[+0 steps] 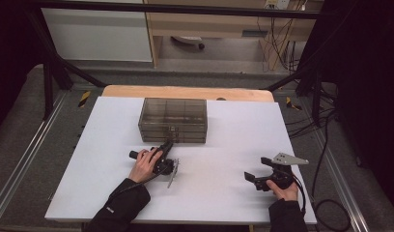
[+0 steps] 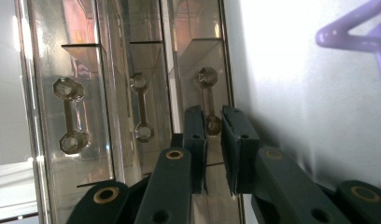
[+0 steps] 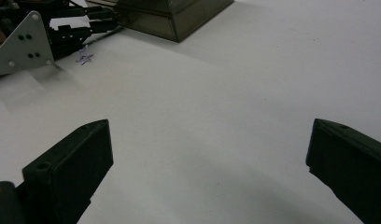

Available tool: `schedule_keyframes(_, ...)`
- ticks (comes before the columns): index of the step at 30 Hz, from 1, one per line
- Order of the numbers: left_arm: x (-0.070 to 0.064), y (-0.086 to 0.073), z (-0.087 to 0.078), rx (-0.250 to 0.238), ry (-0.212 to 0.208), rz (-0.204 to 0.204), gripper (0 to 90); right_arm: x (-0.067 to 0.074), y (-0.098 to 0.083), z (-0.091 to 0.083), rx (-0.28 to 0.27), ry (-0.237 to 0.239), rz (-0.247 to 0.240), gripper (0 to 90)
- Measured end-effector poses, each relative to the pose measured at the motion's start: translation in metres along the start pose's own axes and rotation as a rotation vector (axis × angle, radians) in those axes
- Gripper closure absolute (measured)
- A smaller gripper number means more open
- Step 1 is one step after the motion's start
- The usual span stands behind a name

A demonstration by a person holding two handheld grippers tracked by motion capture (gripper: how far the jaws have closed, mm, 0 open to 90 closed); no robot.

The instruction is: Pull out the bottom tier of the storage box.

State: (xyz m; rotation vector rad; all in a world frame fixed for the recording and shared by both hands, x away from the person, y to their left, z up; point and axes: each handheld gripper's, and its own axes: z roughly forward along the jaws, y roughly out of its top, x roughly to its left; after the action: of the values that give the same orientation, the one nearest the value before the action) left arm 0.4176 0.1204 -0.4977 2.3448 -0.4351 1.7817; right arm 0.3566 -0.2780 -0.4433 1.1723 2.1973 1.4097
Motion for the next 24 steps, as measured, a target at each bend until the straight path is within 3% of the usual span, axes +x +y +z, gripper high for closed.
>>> schedule_keyframes(20,-0.001,0.001,-0.014,-0.029,-0.016,0.011,80.1,0.000,0.000,0.001,0.004,-0.001,0.002,1.3)
schedule_keyframes(24,0.004,-0.001,-0.017,-0.042,-0.019,-0.008,73.6,0.000,0.000,0.001,0.002,-0.003,0.001,1.3)
